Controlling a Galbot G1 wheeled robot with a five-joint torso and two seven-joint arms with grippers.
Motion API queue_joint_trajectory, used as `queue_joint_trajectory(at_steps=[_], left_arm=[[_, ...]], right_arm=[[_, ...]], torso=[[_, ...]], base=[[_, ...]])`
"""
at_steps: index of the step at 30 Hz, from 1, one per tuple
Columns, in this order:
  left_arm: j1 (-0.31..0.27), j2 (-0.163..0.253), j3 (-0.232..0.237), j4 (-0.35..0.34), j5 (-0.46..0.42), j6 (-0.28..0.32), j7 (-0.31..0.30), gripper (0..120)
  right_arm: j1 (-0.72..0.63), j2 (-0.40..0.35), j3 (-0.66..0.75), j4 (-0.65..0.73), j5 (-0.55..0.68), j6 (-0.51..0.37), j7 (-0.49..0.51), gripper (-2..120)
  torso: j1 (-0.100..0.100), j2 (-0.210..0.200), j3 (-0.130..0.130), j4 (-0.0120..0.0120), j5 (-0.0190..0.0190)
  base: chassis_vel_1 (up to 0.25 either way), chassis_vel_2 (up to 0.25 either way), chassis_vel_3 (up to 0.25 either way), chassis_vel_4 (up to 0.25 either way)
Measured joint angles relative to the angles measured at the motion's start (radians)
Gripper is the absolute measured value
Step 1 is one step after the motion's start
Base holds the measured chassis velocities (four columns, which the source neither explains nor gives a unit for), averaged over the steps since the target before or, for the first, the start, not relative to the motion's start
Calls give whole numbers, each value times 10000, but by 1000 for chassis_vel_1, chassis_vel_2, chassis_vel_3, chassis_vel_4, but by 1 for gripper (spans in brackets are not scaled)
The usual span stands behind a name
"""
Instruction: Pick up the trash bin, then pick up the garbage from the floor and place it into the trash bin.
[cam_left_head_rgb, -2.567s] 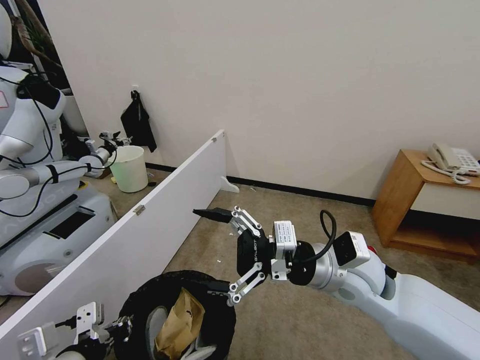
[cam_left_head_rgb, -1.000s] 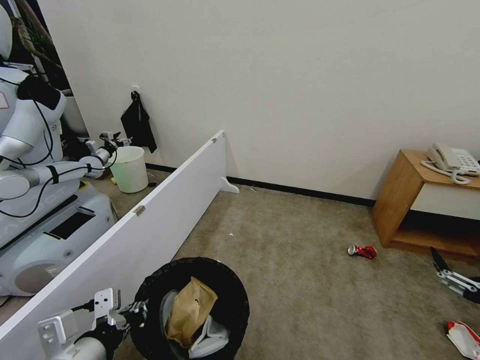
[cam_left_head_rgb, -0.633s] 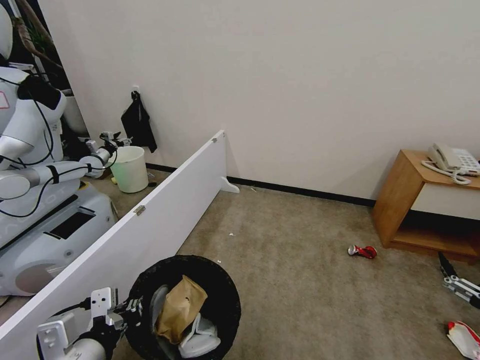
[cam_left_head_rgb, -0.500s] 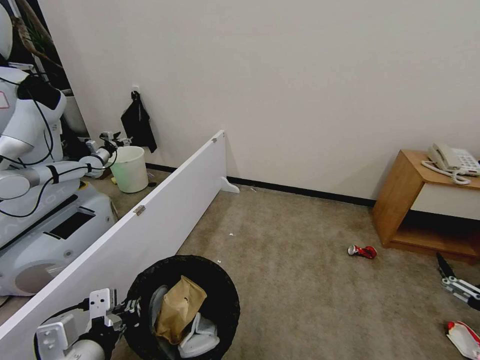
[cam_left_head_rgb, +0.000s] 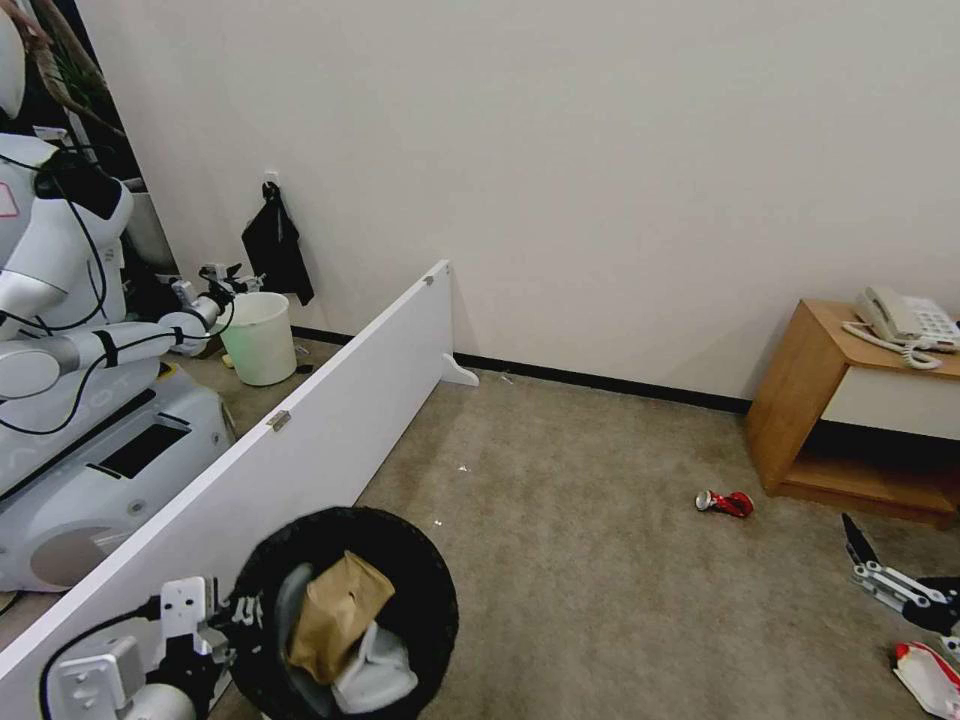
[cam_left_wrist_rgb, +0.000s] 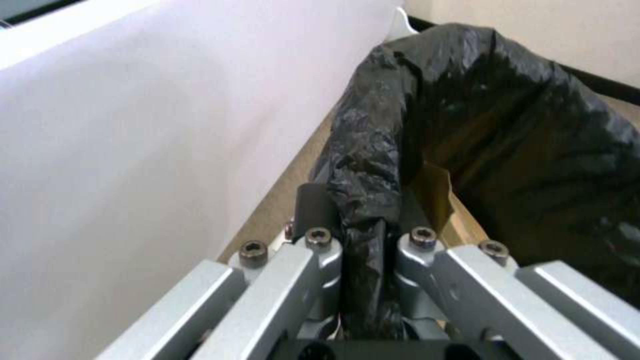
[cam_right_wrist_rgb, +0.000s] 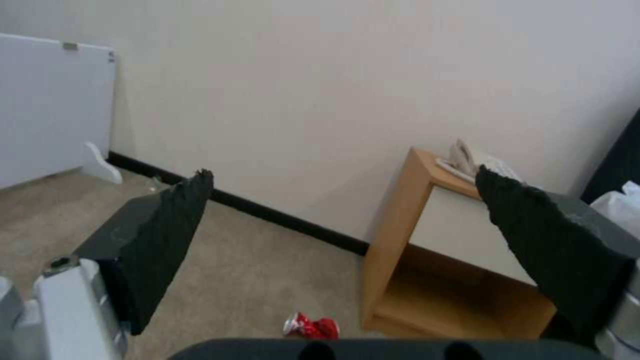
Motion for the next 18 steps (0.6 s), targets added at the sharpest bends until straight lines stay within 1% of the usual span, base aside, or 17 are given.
queue_joint_trajectory(at_steps=[3, 6, 18], left_arm=[[49, -12, 131, 0, -357, 30, -44, 4], [43, -27, 232, 0, -488, 73, -72, 4], [-8, -2, 348, 0, -350, 52, 69, 4]], right_arm=[[9, 49, -138, 0, -104, 41, -25, 100], [2, 51, -173, -3, -144, 60, -46, 100], [-35, 149, -202, -53, -261, 164, -110, 100]], torso=[[0, 0, 0, 0, 1], [0, 0, 0, 0, -1], [0, 0, 0, 0, 0]], base=[[0, 0, 0, 0], [0, 0, 0, 0], [0, 0, 0, 0]])
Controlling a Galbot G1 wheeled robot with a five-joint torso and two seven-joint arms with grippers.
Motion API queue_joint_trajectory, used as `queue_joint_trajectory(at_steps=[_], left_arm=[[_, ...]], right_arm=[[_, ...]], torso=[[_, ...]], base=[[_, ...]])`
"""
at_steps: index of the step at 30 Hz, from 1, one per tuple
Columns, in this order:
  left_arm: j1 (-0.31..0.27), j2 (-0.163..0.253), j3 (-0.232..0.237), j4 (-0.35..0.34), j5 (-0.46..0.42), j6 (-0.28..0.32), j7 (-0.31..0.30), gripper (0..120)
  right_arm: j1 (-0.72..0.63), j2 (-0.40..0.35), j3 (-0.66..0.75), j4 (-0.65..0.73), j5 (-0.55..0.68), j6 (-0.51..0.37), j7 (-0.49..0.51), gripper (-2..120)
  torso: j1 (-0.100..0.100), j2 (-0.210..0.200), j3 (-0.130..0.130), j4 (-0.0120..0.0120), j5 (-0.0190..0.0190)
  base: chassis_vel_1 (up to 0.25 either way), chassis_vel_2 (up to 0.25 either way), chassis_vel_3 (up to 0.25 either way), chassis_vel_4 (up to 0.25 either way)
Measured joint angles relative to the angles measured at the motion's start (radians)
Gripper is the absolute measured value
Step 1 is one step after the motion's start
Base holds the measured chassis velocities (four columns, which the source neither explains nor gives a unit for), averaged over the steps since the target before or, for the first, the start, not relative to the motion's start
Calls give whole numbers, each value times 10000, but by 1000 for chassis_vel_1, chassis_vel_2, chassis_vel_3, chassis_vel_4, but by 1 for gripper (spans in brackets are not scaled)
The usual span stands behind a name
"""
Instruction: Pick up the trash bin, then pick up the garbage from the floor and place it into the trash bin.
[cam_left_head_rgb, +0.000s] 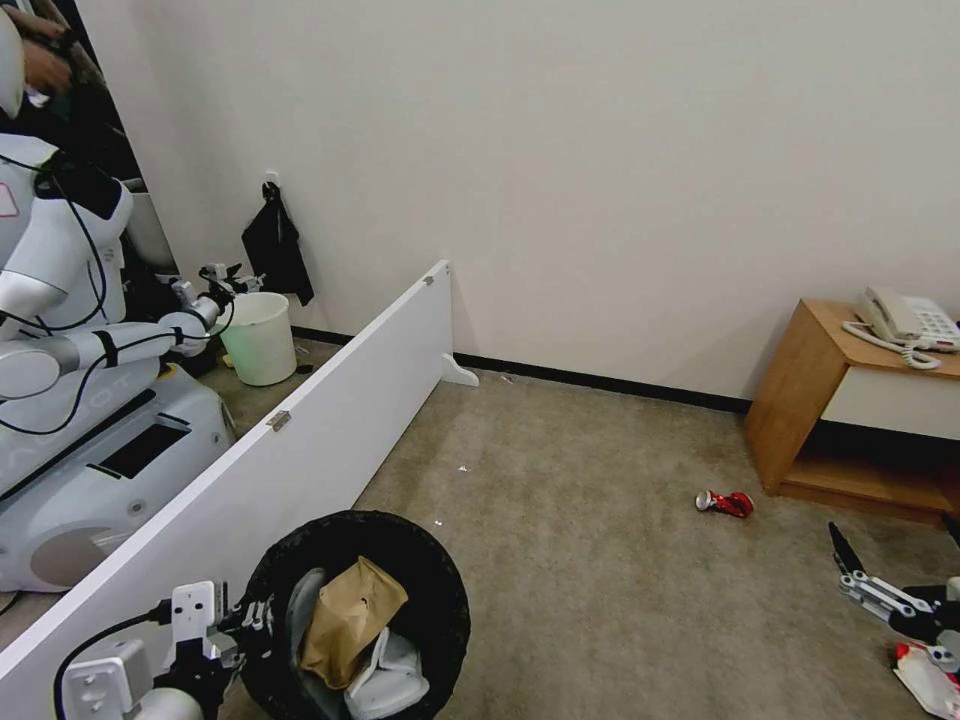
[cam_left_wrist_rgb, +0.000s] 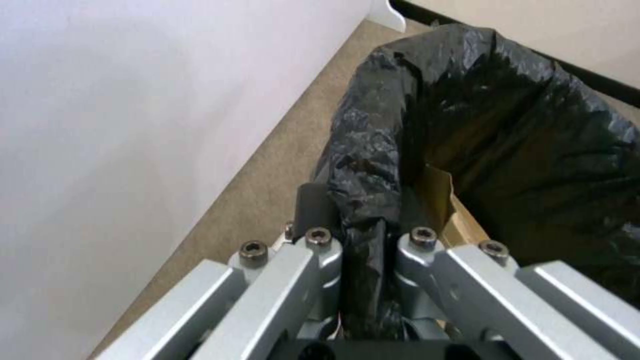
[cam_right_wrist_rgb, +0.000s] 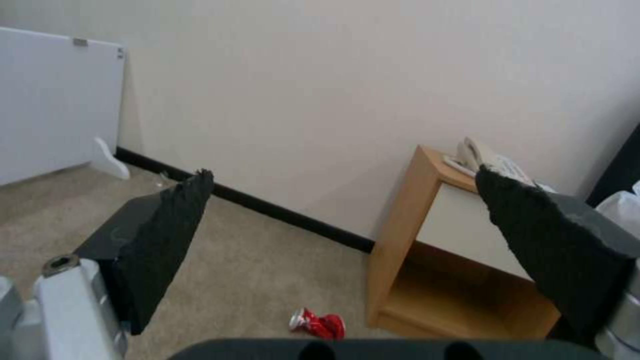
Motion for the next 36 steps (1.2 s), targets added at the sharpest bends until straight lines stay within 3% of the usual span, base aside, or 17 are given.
queue_joint_trajectory(at_steps=[36], left_arm=[[-185, 123, 319, 0, 87, -265, 173, 4]], right_arm=[[22, 36, -80, -110, -115, 105, -94, 100]], torso=[[0, 0, 0, -1, 0]], base=[[-5, -4, -3, -5]])
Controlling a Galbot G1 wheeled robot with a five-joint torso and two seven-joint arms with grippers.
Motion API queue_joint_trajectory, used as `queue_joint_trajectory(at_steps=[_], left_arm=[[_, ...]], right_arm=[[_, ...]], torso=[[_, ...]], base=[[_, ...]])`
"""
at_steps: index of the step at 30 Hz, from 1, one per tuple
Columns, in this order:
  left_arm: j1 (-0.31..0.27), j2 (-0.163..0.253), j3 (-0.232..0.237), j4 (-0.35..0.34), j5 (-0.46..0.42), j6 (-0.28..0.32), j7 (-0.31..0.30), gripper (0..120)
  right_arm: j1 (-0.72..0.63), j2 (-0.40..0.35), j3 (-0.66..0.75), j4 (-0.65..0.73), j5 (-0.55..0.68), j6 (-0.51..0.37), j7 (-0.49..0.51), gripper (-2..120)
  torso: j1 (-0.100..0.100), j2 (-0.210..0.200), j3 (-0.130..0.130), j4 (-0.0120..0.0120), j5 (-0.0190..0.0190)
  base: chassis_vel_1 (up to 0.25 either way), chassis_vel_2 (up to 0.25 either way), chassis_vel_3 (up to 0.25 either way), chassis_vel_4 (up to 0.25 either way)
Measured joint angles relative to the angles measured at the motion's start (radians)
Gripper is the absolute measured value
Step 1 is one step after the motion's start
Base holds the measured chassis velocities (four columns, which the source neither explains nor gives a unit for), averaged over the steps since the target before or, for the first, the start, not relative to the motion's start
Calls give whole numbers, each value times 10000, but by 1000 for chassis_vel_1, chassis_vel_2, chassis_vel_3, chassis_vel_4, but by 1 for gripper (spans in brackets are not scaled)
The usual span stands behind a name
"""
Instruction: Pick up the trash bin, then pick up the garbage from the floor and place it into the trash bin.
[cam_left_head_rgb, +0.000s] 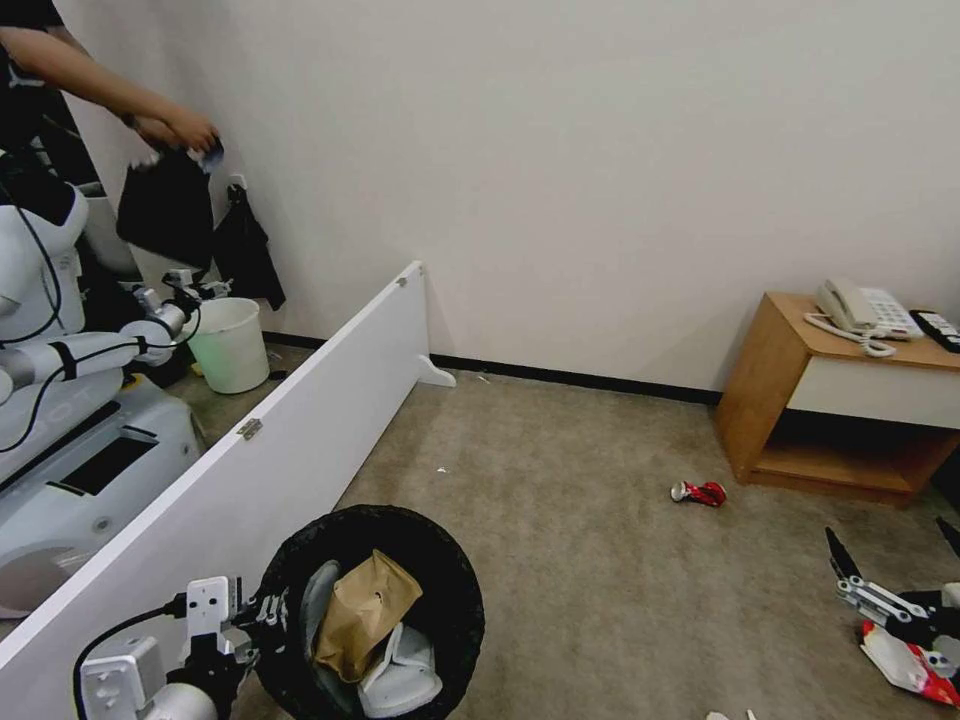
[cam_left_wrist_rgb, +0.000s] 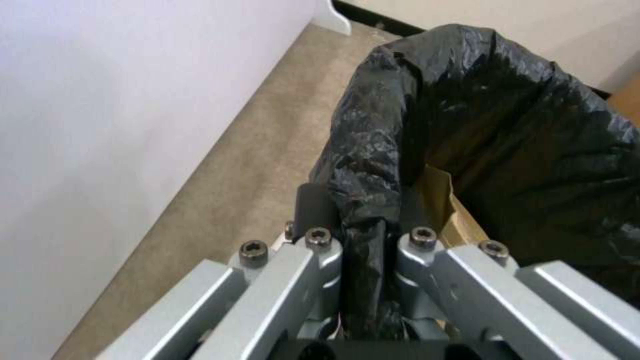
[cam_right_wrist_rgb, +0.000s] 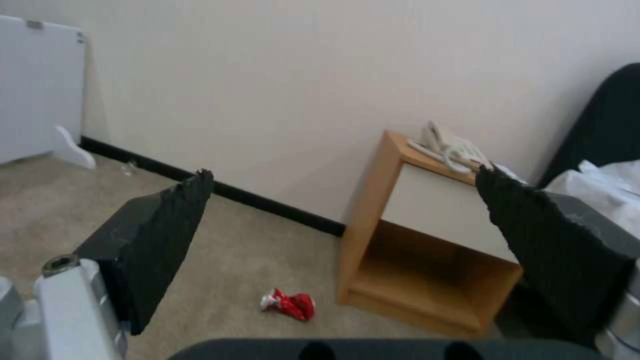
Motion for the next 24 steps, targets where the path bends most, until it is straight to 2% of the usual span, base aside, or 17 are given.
queue_joint_trajectory(at_steps=[24], left_arm=[[34, -29, 9, 0, -26, -73, 79, 4]], right_arm=[[10, 157, -219, -69, -256, 127, -33, 100]], torso=[[0, 0, 0, 1, 0]], base=[[-37, -35, -30, -36]])
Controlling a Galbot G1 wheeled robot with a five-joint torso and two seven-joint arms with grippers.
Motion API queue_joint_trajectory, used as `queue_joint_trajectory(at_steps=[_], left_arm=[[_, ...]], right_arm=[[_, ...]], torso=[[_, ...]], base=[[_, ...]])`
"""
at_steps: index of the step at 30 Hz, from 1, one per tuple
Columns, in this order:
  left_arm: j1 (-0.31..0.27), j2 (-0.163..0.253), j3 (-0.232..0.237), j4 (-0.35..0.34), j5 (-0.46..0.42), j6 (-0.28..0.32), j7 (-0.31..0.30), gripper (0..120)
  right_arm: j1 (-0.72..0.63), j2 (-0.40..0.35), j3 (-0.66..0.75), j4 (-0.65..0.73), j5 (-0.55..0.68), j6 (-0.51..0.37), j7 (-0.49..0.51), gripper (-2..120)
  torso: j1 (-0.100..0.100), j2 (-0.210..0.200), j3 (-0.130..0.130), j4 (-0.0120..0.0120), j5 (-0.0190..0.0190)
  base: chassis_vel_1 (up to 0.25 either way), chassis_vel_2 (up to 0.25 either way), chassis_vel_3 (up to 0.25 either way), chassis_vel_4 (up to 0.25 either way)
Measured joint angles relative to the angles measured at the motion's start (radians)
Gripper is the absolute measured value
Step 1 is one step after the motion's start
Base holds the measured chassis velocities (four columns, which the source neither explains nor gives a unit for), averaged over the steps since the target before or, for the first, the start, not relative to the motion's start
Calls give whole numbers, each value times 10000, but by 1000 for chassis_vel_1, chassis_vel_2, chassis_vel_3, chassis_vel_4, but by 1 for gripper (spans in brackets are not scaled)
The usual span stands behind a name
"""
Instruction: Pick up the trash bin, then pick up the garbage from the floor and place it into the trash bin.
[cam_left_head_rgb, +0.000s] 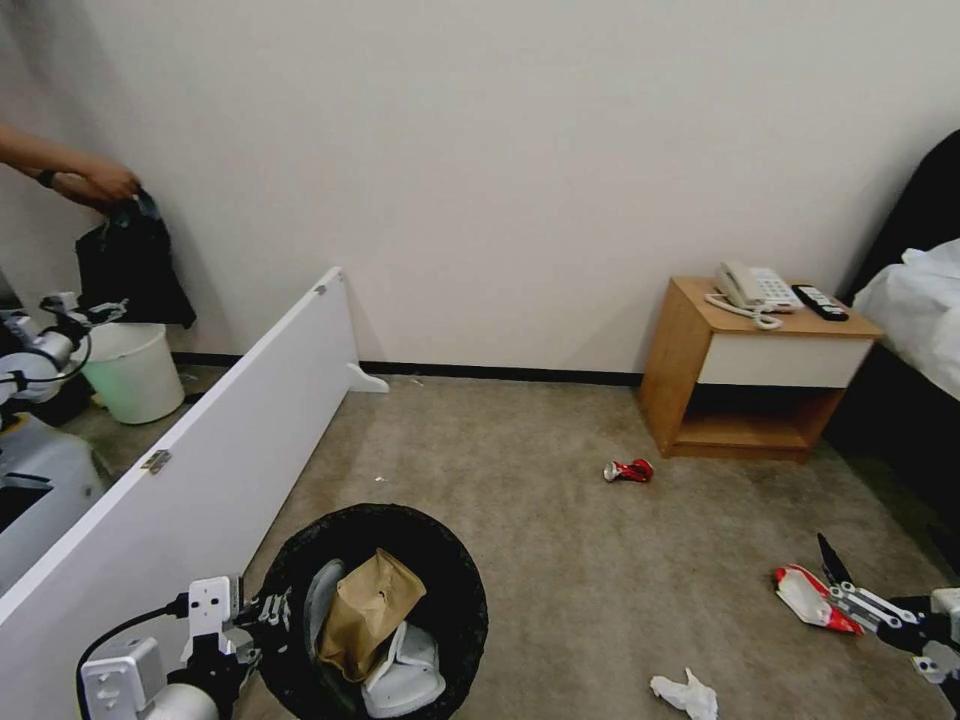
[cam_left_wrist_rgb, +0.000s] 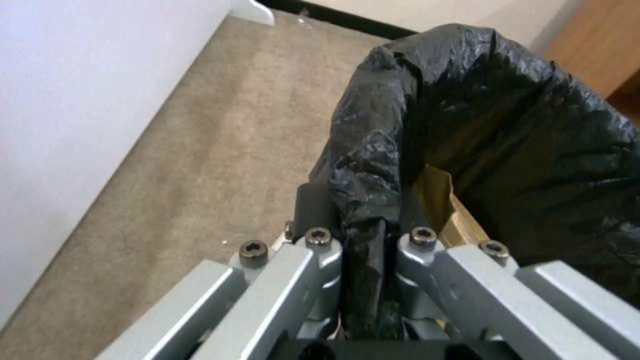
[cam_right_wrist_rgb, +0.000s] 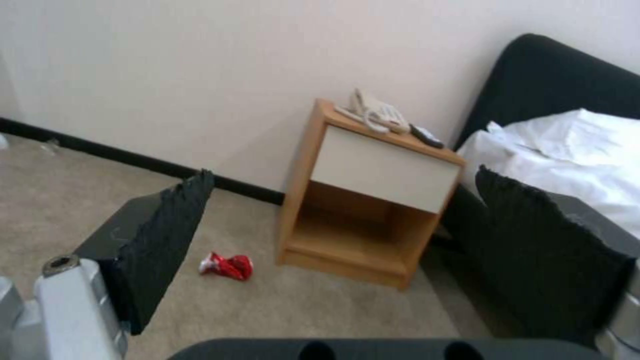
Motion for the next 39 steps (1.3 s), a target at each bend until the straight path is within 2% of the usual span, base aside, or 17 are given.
queue_joint_trajectory(at_steps=[15, 30, 39], left_arm=[[-10, -28, 12, 0, -59, -49, 15, 4], [-119, -93, -34, 0, -302, -133, -226, 4], [-149, -89, -95, 0, -415, 5, -212, 4]], right_arm=[[40, 77, -105, -27, -97, 33, -1, 100], [151, -49, -184, -190, -34, -28, -2, 100], [290, -308, -460, -479, 70, -368, -44, 100]], torso=[[0, 0, 0, -1, 0], [0, 0, 0, -1, 1], [0, 0, 0, 0, 1]], base=[[-38, -45, -46, -42], [-11, -6, -7, -7], [0, 0, 0, 0]])
